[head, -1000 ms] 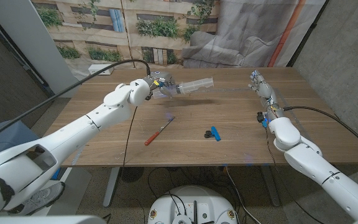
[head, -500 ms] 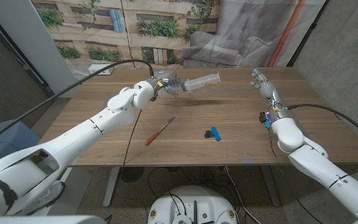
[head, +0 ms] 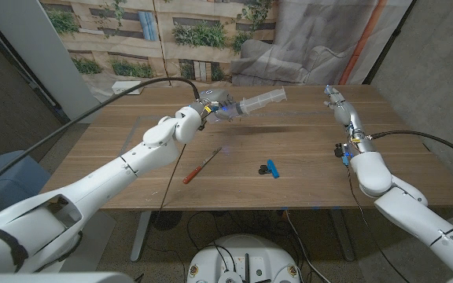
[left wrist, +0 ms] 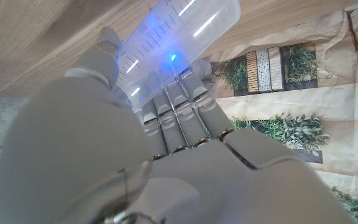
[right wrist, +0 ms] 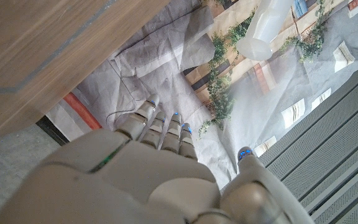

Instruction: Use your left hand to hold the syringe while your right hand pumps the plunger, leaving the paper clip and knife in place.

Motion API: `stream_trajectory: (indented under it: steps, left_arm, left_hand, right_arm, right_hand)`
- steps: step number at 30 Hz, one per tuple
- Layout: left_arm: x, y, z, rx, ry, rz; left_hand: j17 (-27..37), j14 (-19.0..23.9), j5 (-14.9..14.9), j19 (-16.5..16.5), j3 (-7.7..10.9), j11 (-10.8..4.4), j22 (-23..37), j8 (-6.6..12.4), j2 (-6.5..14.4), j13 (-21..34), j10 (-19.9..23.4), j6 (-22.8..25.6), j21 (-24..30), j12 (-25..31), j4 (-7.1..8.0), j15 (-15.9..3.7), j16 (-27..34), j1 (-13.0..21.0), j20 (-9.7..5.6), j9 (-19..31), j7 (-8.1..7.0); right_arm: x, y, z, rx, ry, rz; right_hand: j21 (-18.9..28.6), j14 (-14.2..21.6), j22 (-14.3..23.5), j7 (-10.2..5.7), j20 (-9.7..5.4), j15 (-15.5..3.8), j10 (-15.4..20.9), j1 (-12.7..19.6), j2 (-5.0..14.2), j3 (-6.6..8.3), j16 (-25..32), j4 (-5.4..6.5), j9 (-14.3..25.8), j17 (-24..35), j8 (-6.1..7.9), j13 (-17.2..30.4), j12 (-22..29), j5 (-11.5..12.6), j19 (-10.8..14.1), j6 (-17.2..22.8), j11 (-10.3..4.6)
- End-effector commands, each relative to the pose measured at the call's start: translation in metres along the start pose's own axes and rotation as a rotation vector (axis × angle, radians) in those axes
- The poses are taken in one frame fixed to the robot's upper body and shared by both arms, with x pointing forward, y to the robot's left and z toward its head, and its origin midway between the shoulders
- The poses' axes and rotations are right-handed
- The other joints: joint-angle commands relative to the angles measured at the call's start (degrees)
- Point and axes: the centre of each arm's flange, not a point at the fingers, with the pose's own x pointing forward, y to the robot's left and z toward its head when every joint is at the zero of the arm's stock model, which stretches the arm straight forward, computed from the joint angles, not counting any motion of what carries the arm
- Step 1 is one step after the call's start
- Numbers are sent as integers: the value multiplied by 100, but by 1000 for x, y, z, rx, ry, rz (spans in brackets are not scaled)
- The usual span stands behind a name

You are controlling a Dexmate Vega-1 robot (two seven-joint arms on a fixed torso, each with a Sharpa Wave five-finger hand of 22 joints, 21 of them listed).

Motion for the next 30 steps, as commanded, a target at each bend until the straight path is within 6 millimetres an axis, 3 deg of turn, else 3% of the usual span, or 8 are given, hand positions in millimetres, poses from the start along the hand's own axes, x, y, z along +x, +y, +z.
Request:
stream_trajectory:
  steps: [1,14,19,28,30]
  left_arm:
    - [0,-11,14,-74,-9,29]
    - [2,-22,26,-127,-30,38]
    - [4,-24,29,-157,-59,57]
    - [6,-25,32,-176,-69,65]
    - [7,-26,32,-185,-71,67]
  left_hand:
    - [24,130,38,381,391,-338,19,14,878,32,393,521,-3,-27,330,-592,-6,-320,-528,13,57]
    - [24,118,36,378,426,-331,22,-4,872,35,389,511,-19,-47,324,-593,-16,-353,-531,18,53]
    - [24,112,35,363,436,-339,23,-10,870,36,384,507,-30,-55,324,-589,-19,-367,-528,20,50]
    - [26,112,35,362,456,-334,24,-15,876,38,397,507,-37,-58,326,-593,-18,-386,-530,22,32]
    - [26,112,34,365,461,-328,25,-16,876,39,404,506,-38,-58,327,-591,-18,-393,-531,23,28]
  right_arm:
    - [-10,-14,16,-75,-28,5]
    - [-15,-17,28,-175,-68,48]
    - [-14,-18,33,-238,-81,52]
    - [-12,-19,38,-363,-107,53]
    - [-12,-19,38,-398,-114,56]
  right_hand:
    - [18,19,14,0,-97,-82,38,-79,12,5,25,22,14,11,7,26,23,-15,-16,8,2]
    - [-35,-144,12,-44,-137,-157,2,-98,-16,-14,-34,31,4,13,-18,17,-1,-20,-161,-71,-111]
    - [-95,-211,13,-75,-261,-320,40,-76,-25,-4,-54,12,-1,-6,-1,9,3,-19,-440,-35,-170]
    - [-151,-336,16,-110,-377,-407,70,-82,-27,2,-73,0,-6,-25,4,-2,-2,-31,-1105,1,-297]
    - [-130,-483,17,-114,-398,-352,75,-100,-15,-1,-109,11,-7,-23,5,-4,-7,-37,-1255,13,-332]
